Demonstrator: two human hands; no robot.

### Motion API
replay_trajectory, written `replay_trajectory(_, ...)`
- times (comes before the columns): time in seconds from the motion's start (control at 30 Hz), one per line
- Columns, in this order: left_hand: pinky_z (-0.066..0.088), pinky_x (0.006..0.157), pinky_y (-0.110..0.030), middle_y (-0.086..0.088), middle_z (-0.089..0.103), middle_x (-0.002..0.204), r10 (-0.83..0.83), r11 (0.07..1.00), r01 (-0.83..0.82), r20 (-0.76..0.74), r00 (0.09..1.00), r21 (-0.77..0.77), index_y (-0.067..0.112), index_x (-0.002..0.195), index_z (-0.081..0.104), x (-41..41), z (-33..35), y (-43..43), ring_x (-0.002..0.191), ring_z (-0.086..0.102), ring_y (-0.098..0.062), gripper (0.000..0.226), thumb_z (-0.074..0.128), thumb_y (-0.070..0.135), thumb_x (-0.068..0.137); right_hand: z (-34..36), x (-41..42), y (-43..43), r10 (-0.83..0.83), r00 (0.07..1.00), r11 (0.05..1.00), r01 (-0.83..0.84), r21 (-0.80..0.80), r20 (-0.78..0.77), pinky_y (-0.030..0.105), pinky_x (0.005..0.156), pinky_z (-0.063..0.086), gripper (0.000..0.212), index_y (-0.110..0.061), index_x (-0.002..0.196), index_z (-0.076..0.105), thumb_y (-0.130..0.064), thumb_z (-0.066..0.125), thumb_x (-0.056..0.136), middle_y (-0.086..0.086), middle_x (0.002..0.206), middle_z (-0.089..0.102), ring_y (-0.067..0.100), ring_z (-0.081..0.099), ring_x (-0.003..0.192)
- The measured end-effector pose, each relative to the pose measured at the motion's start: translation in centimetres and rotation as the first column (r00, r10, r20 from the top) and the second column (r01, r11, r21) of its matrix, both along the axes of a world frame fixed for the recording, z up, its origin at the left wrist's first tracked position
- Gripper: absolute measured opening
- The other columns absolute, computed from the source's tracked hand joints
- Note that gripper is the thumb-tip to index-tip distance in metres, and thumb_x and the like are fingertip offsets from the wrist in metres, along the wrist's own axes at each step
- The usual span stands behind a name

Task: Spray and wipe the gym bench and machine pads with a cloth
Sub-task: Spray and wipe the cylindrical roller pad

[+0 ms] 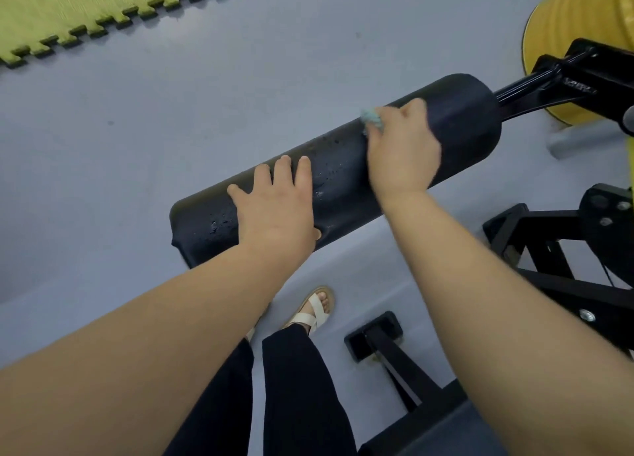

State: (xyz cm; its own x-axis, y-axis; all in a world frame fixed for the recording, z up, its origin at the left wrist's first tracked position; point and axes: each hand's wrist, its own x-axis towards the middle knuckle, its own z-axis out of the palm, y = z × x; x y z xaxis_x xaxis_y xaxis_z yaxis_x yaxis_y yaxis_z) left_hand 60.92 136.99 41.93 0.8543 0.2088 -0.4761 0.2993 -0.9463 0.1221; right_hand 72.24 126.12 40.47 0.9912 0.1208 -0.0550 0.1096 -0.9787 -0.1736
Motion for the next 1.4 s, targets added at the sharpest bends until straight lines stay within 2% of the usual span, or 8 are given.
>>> replay_trajectory(0.23,0.028,0.101,-0.042,0.003,0.039,0.142,0.139,0.967,-0.117,0.088,0.986,-0.224,0.026,0.143,0.025,-1.5,0.5,4.1,0.131,0.032,-0.022,0.097,0.071,0.060,0.064,0.5,-5.1,1.6,0.423,0.906,0.883,-0.417,0.215,0.020,0.025,0.045,0.031,0.021,-0.021,0.096,0.072,-0.031,0.059,0.082,0.010,0.085,0.055,0.021,0.044,0.052)
replay_trajectory(0.5,0.031,0.103,-0.046,-0.001,0.035,0.142,0.313,0.927,-0.330,-0.115,0.943,-0.177,0.028,0.140,0.032,-4.9,0.0,7.8,0.132,0.028,-0.026,0.102,0.067,0.074,0.055,0.6,-1.5,0.7,0.019,1.000,1.000,-0.019,0.015,0.000,0.031,0.064,0.033,0.028,-0.020,0.116,0.061,-0.034,0.047,0.096,0.006,0.118,0.046,0.029,0.055,0.082)
replay_trajectory(0.73,0.037,0.095,-0.040,-0.001,0.042,0.132,0.364,0.908,-0.358,-0.013,0.931,-0.219,0.025,0.134,0.040,-5.6,-0.4,7.1,0.125,0.034,-0.025,0.096,0.066,0.071,0.055,0.7,-10.1,7.8,0.591,0.801,0.804,-0.577,0.143,-0.094,0.029,0.043,0.035,0.014,-0.016,0.089,0.071,-0.022,0.073,0.077,0.012,0.088,0.056,0.028,0.051,0.051)
replay_trajectory(0.9,0.029,0.106,-0.037,0.000,0.037,0.137,0.362,0.875,-0.341,-0.004,0.932,-0.344,0.027,0.139,0.034,-6.4,-1.0,8.2,0.129,0.026,-0.025,0.101,0.074,0.066,0.054,1.1,-3.2,2.5,0.415,0.907,0.910,-0.415,0.014,-0.072,0.034,0.066,0.037,0.028,-0.028,0.115,0.064,-0.040,0.049,0.094,0.008,0.116,0.049,0.032,0.056,0.089)
replay_trajectory(1.07,0.022,0.112,-0.036,0.000,0.025,0.149,0.264,0.832,-0.253,-0.049,0.963,-0.493,0.021,0.147,0.020,-7.8,-1.2,10.4,0.137,0.019,-0.021,0.120,0.085,0.053,0.052,0.7,-4.1,3.8,0.277,0.960,0.955,-0.281,-0.099,-0.052,0.033,0.063,0.031,0.028,-0.019,0.117,0.062,-0.029,0.047,0.096,0.009,0.118,0.047,0.034,0.054,0.085)
replay_trajectory(1.23,0.024,0.111,-0.025,0.001,0.024,0.146,0.348,0.703,-0.318,-0.082,0.934,-0.636,0.018,0.144,0.025,-8.6,-1.7,11.4,0.134,0.023,-0.007,0.132,0.070,0.066,0.030,0.7,-12.2,10.8,0.490,0.863,0.870,-0.494,0.002,-0.124,0.032,0.056,0.029,0.020,-0.020,0.108,0.064,-0.029,0.053,0.093,0.008,0.109,0.050,0.031,0.058,0.078)
replay_trajectory(1.33,0.017,0.108,-0.016,0.005,0.014,0.151,0.412,0.634,-0.380,-0.123,0.903,-0.673,0.019,0.148,0.014,-10.7,-2.0,11.7,0.133,0.015,0.003,0.133,0.086,0.049,0.041,1.3,-14.7,11.4,0.646,0.757,0.757,-0.619,0.210,-0.094,0.023,0.042,0.027,0.021,-0.018,0.085,0.072,-0.018,0.080,0.065,0.009,0.083,0.059,0.028,0.055,0.048)
replay_trajectory(1.4,0.016,0.107,-0.017,0.009,0.009,0.154,0.376,0.642,-0.380,-0.158,0.913,-0.666,0.026,0.150,0.001,-12.4,-2.1,11.9,0.138,0.012,-0.001,0.132,0.090,0.036,0.053,0.9,-12.8,9.0,0.699,0.715,0.706,-0.688,0.166,-0.008,0.022,0.039,0.035,0.014,-0.017,0.084,0.072,-0.024,0.069,0.072,0.009,0.080,0.060,0.028,0.054,0.047)
